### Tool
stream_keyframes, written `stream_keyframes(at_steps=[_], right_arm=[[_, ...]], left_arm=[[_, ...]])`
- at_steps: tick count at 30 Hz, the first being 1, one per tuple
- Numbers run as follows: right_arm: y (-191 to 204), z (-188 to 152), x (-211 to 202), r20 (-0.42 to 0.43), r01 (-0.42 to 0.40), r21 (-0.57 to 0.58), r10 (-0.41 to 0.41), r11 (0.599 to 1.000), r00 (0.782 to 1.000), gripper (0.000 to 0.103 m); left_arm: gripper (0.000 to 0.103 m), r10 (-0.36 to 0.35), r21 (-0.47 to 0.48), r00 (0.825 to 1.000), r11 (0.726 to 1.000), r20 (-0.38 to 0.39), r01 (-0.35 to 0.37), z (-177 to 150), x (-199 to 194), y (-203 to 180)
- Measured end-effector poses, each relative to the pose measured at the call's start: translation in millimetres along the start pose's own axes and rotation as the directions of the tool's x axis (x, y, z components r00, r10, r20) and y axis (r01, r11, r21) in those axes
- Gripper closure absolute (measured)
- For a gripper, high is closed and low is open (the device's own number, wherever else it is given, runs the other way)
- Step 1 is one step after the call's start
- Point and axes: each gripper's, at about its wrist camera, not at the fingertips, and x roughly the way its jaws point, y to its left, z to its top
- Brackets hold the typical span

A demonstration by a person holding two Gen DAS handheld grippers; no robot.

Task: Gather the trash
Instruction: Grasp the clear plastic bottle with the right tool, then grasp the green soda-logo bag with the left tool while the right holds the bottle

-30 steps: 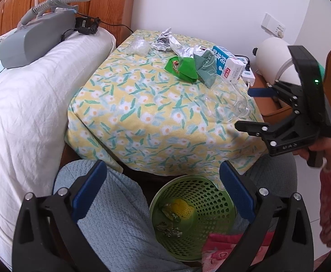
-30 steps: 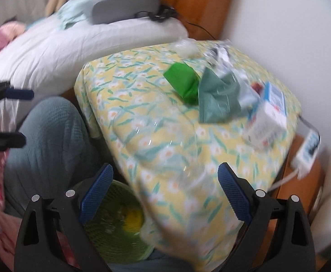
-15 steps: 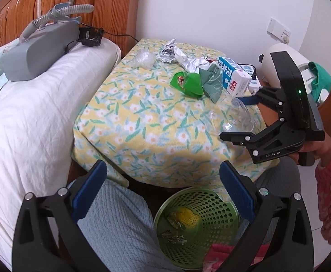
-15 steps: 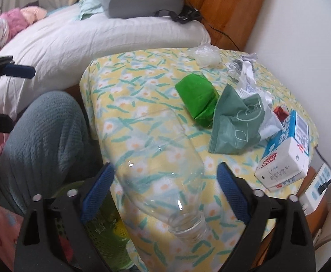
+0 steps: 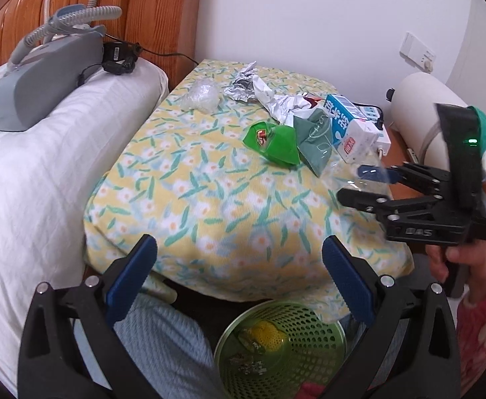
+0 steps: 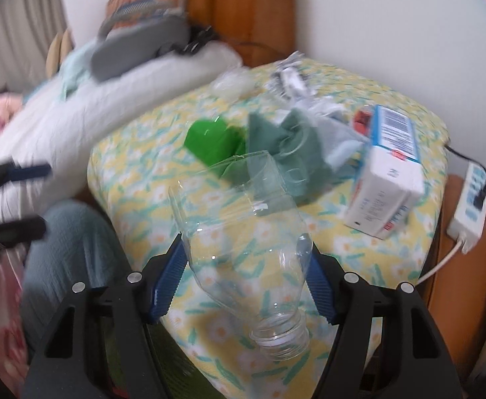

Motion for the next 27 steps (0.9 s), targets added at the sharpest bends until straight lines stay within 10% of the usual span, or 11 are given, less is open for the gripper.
stream_keyframes(at_steps=[12, 27], right_arm=[[-6.7, 1.9, -42.1, 0.122, 0.135, 0.140, -0.153, 0.981, 0.981, 0.035], [-16.9, -8.9, -54.3, 0.177, 0.014, 0.207, -0.052, 0.978, 0.983, 0.035]], left_arm=[[0.009, 0.014, 0.037, 1.000, 0.999, 0.019, -0.014, 46.1, 68.5, -29.3], [0.052, 0.050, 0.075, 0.999, 0.996, -0.008, -0.049, 72.6, 125.0, -39.7]])
